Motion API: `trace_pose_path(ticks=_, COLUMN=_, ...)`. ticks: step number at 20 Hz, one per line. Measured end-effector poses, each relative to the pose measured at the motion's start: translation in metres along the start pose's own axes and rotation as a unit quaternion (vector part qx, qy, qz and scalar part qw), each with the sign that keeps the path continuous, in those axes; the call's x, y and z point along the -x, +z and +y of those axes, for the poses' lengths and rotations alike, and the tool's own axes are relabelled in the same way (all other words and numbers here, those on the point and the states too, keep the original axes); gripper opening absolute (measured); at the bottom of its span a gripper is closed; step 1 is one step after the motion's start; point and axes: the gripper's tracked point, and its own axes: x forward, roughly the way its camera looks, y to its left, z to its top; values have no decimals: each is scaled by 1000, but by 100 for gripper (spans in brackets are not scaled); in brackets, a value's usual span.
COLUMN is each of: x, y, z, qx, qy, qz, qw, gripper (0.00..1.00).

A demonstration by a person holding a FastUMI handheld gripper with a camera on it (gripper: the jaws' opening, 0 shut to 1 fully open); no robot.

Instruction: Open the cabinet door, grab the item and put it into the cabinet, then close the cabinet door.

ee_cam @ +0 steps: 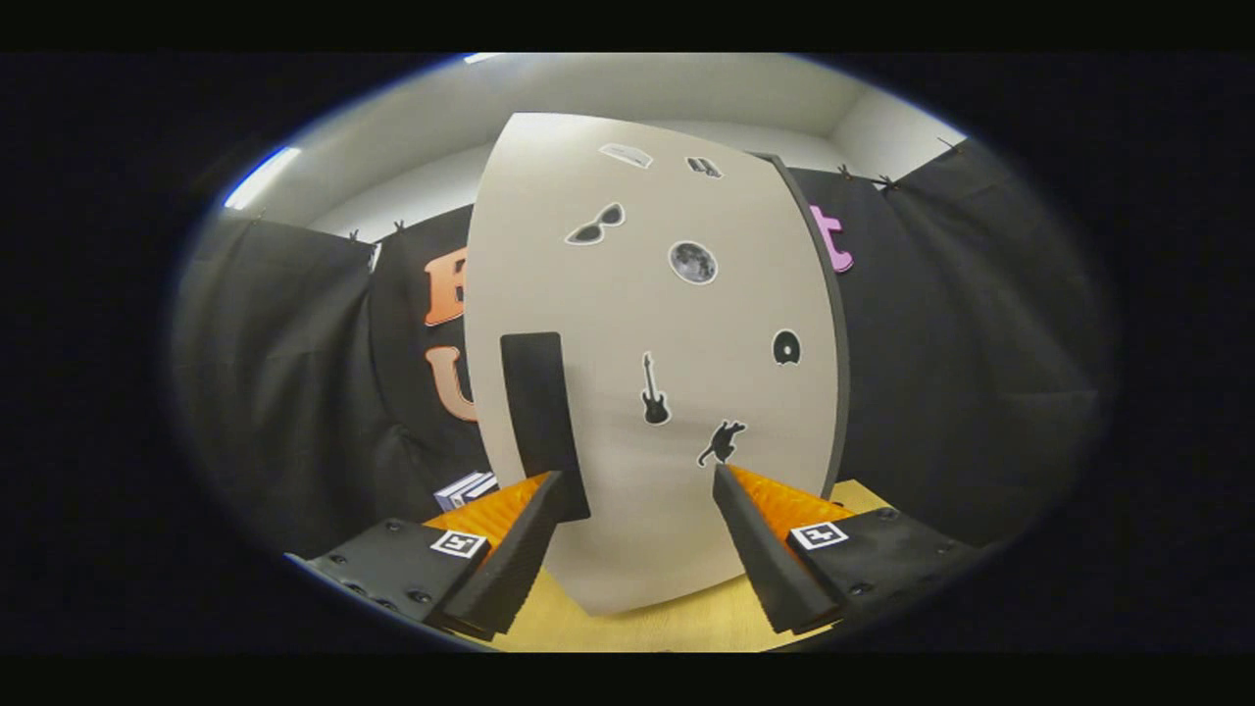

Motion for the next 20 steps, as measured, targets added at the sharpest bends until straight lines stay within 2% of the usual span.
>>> trace_pose_path(ticks=20, x=-60, y=-2, z=27, qx=3, qy=-11, qz=12, qw=1000, gripper=98)
